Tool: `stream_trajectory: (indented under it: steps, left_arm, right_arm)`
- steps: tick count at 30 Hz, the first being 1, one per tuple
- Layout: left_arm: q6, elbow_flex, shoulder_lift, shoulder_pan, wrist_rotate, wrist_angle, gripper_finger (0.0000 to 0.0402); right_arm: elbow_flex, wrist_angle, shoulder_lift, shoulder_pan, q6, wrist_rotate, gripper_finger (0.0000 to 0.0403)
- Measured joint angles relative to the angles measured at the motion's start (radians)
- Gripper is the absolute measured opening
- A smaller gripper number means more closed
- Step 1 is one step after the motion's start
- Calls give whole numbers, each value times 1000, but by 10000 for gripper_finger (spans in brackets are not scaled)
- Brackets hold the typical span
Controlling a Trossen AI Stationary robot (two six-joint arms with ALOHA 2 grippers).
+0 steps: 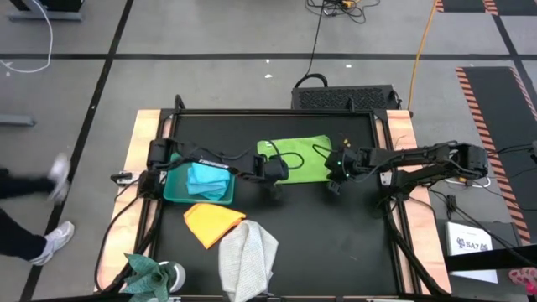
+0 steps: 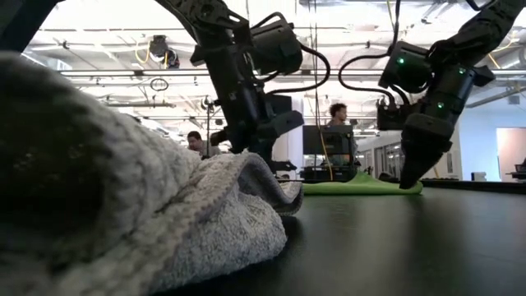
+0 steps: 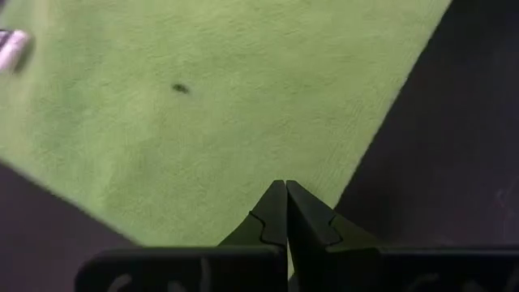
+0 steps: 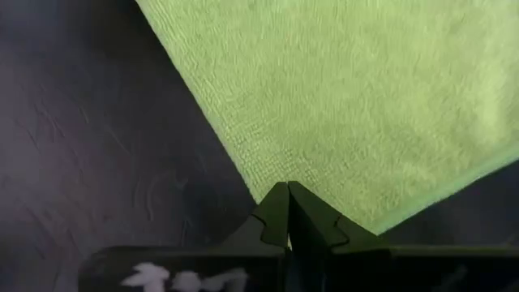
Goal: Fold microfiber towels
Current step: Fold the green microfiber towel
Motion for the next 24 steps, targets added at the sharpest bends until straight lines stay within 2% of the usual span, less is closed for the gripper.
stream_trajectory:
  steps: [18,24]
  left_arm:
    - [-7,1,-5,-19,15,-32,1]
    - [28,2,-58,-9,-12,-25,1]
  right_arm:
    - [-26,19,-20,167,234,-2,0]
    - [26,17,-67,166,201,45,0]
